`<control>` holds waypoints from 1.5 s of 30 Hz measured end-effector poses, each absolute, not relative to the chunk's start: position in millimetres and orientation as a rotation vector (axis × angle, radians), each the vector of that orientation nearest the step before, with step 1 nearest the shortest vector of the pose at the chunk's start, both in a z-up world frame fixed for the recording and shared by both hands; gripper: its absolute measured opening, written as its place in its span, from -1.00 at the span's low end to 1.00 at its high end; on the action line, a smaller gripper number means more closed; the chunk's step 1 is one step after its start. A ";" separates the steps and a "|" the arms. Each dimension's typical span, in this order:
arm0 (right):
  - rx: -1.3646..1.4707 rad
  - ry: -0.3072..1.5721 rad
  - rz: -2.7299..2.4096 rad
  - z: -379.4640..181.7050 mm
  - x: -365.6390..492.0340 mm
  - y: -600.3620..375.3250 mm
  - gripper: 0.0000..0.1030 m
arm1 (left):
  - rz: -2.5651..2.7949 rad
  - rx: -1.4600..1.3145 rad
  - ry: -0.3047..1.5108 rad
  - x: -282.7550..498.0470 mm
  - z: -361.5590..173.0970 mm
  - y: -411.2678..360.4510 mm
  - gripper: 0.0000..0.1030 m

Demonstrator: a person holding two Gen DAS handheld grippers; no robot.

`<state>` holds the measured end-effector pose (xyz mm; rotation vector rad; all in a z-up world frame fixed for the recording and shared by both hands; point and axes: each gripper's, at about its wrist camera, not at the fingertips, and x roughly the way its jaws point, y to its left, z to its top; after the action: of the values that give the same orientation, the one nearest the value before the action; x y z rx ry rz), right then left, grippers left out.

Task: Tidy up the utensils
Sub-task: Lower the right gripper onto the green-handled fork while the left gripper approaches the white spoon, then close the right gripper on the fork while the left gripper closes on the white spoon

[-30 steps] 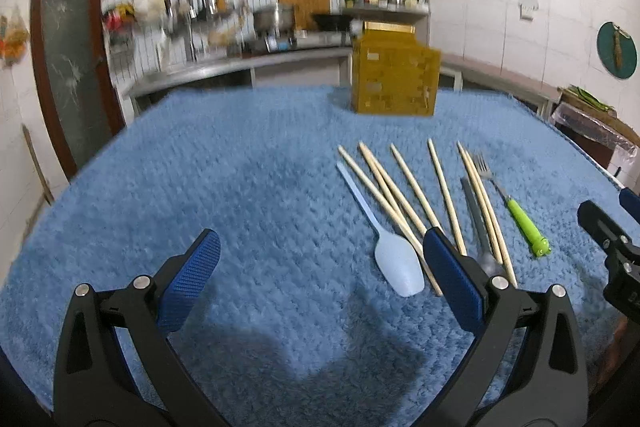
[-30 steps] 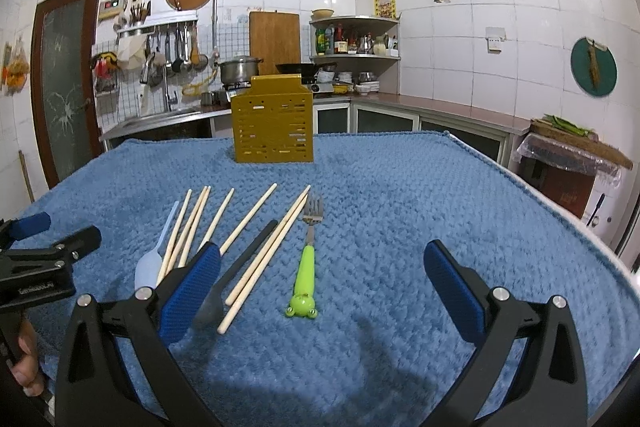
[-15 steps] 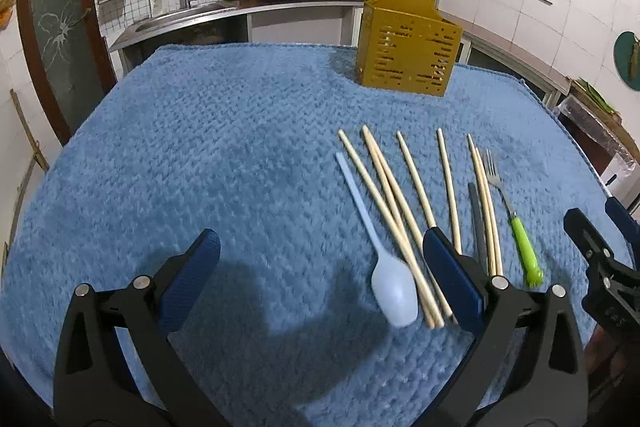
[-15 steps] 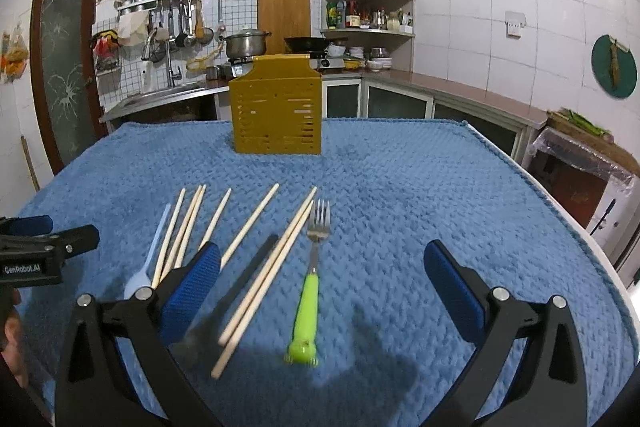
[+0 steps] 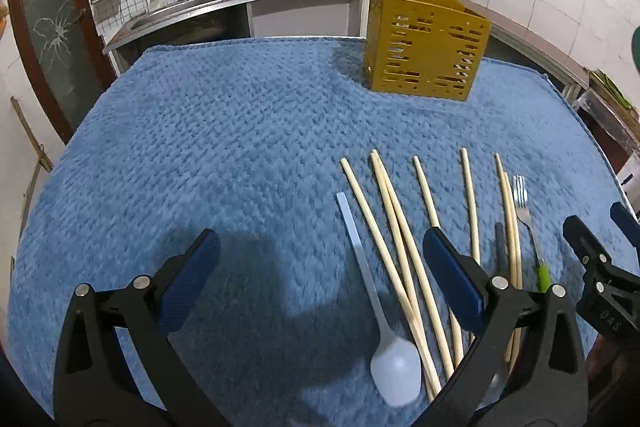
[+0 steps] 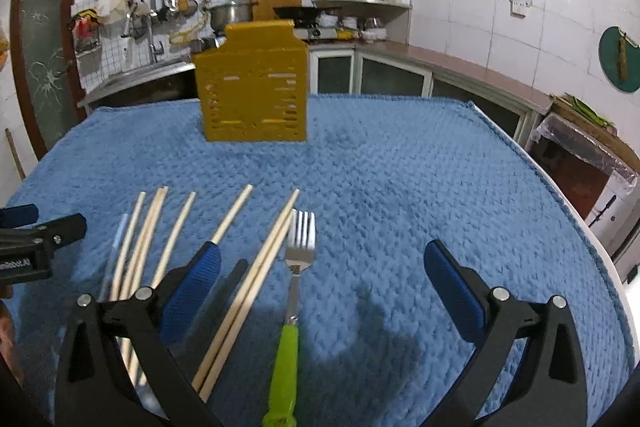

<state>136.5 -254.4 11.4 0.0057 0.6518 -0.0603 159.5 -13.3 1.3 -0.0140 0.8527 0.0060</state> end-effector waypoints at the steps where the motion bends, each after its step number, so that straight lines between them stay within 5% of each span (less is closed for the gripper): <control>1: 0.009 0.667 -0.060 8.1 141.1 -255.5 0.93 | 0.004 -0.018 0.860 162.5 -1.2 -13.0 0.90; 12: 0.014 0.800 -0.083 -22.5 164.1 -259.9 0.92 | 0.014 -0.020 0.943 188.3 -34.1 -10.2 0.89; 16: 0.025 0.820 -0.080 -26.5 166.1 -261.3 0.88 | -0.011 -0.030 0.975 192.2 -42.8 -9.7 0.71; 23: 0.030 0.875 -0.052 -34.1 172.0 -260.4 0.00 | -0.048 -0.057 0.982 192.9 -42.2 -10.6 0.43; 38: 0.007 0.895 -0.004 -36.8 184.2 -247.5 -0.50 | -0.134 -0.084 1.023 201.1 -40.6 -21.0 -0.50; 45: 0.017 0.896 -0.001 -37.2 184.5 -248.6 -0.50 | -0.136 -0.100 1.020 205.7 -41.7 -19.9 -0.55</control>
<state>184.5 -248.6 -37.2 0.0166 0.8965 -0.0010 205.7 -19.9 -41.7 -0.0995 1.0202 -0.1363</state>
